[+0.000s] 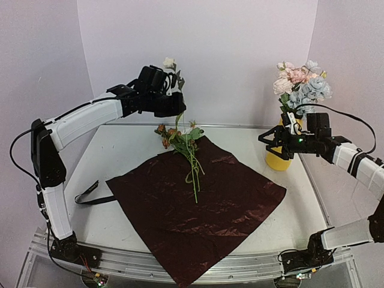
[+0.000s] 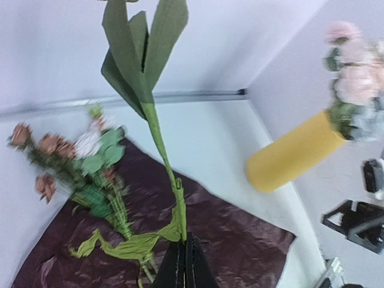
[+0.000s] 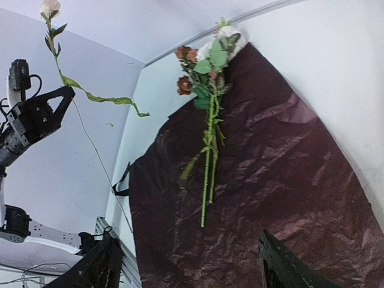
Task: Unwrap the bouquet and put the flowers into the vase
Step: Pick up the fake flower from the wrapping paper.
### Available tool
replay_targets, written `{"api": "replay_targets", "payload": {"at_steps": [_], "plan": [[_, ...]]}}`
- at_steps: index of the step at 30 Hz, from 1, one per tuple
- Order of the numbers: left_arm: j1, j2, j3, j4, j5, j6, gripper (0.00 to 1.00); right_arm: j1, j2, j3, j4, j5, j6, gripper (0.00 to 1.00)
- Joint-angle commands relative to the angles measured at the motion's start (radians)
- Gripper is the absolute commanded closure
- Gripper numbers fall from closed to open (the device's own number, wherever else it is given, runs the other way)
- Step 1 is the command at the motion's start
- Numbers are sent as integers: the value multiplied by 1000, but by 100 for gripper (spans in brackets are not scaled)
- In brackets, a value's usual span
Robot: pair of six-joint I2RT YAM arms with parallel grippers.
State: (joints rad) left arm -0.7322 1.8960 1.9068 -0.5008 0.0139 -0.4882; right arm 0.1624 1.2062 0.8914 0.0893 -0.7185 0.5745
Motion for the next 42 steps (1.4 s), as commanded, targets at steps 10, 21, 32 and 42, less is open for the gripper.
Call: {"api": "replay_targets", "payload": {"at_steps": [10, 21, 32, 42], "plan": [[-26, -69, -60, 276, 529, 84, 97, 166, 103, 373, 145, -44, 86, 23], [-104, -97, -159, 441, 641, 147, 98, 213, 210, 559, 147, 4, 182, 38], [-164, -97, -187, 477, 587, 184, 99, 266, 251, 597, 144, -30, 185, 45], [-179, -85, -174, 494, 571, 176, 99, 276, 250, 577, 148, -68, 170, 57]]}}
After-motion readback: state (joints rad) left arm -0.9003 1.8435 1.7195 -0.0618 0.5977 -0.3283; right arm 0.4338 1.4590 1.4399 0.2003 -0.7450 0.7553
